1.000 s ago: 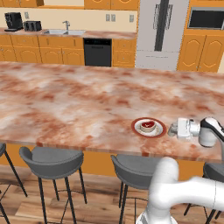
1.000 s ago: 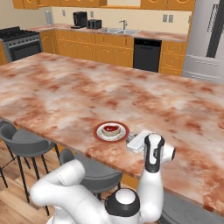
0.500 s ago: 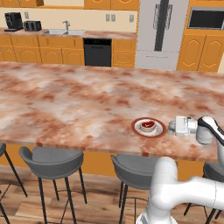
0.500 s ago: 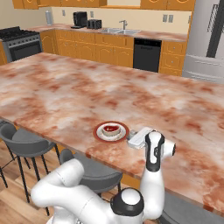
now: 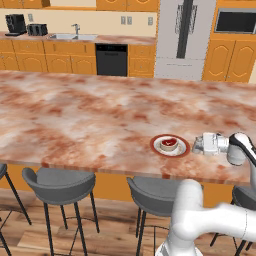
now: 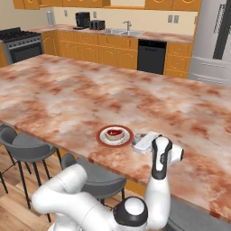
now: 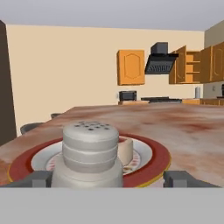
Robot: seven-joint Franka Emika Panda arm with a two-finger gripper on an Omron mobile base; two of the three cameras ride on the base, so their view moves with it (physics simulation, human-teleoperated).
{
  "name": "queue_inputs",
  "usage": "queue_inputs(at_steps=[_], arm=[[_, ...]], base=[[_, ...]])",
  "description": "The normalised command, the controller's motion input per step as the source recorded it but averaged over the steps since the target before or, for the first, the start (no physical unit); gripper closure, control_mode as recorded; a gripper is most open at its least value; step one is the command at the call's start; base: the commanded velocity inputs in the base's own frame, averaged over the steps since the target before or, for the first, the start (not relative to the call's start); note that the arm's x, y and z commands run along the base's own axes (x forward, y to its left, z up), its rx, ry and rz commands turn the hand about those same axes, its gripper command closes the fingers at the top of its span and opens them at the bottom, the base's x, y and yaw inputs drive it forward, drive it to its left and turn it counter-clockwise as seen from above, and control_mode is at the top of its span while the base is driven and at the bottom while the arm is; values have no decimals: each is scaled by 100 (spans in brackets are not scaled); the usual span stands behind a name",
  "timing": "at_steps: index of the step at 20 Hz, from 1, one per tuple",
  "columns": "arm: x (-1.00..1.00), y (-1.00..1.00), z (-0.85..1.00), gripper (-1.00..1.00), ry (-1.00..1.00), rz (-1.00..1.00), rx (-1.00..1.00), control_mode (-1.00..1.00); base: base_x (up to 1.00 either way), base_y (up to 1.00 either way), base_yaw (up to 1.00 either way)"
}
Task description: Retrieve the shaker from the cabinet and place it next the steak on a plate on the dining table.
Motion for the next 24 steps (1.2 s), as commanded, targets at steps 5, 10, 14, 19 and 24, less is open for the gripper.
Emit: queue_inputs(at_steps=[5,10,14,19,24], arm=[[-21,-1,0,-100,-4,0,0,-100],[-38,-10,0,-100,-12,0,1,-100],[-26,-37,0,-100,-15,0,5,-100],[-7,-18,16,-100,-19,-1,4,-100],[-21,8,85,-100,-23,-9,0,-100]], base=[[0,0,0],[0,0,0],[0,0,0],[0,0,0],[0,0,0]])
